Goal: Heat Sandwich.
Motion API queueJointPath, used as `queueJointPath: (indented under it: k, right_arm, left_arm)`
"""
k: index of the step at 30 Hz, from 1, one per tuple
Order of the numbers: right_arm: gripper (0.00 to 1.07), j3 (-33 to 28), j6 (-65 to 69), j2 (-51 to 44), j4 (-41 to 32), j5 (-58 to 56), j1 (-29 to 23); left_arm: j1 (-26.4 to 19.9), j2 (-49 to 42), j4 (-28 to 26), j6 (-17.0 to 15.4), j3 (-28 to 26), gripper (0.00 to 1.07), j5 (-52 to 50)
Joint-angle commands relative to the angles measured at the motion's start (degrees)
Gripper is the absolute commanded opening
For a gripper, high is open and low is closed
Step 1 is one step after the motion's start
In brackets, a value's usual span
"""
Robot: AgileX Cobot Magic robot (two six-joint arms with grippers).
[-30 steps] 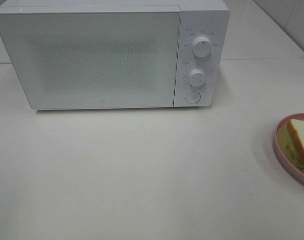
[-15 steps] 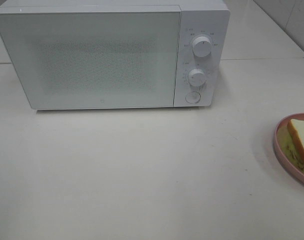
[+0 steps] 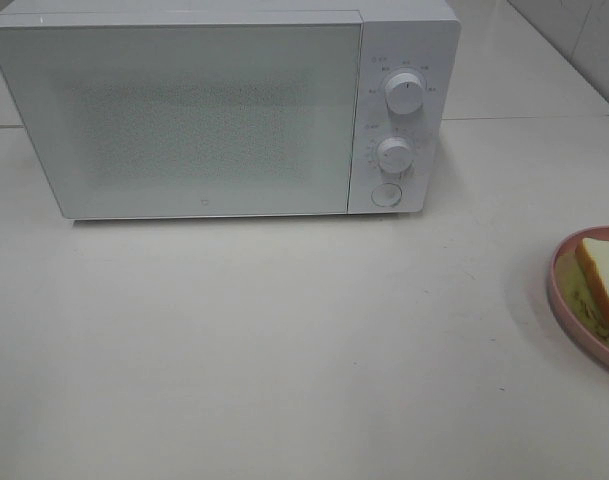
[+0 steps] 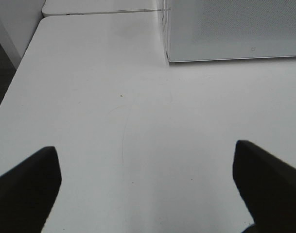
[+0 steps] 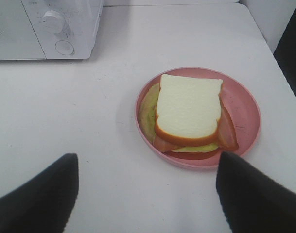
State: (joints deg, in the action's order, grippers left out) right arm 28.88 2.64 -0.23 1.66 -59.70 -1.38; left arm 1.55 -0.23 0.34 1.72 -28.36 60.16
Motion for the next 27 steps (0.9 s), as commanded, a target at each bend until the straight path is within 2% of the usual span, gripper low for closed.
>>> queueJointPath:
  k: [1, 27]
  right_arm:
    - [0.75, -0.1, -0.6, -1.5, 0.3, 0.2, 0.3]
    - [0.75, -0.1, -0.4, -1.5, 0.3, 0.2, 0.3]
  left_arm:
    - [-0.2, -1.3, -0.3, 0.1, 0.2, 0.88, -0.7]
    - [-0.2, -1.3, -0.3, 0.1, 0.2, 0.88, -0.7]
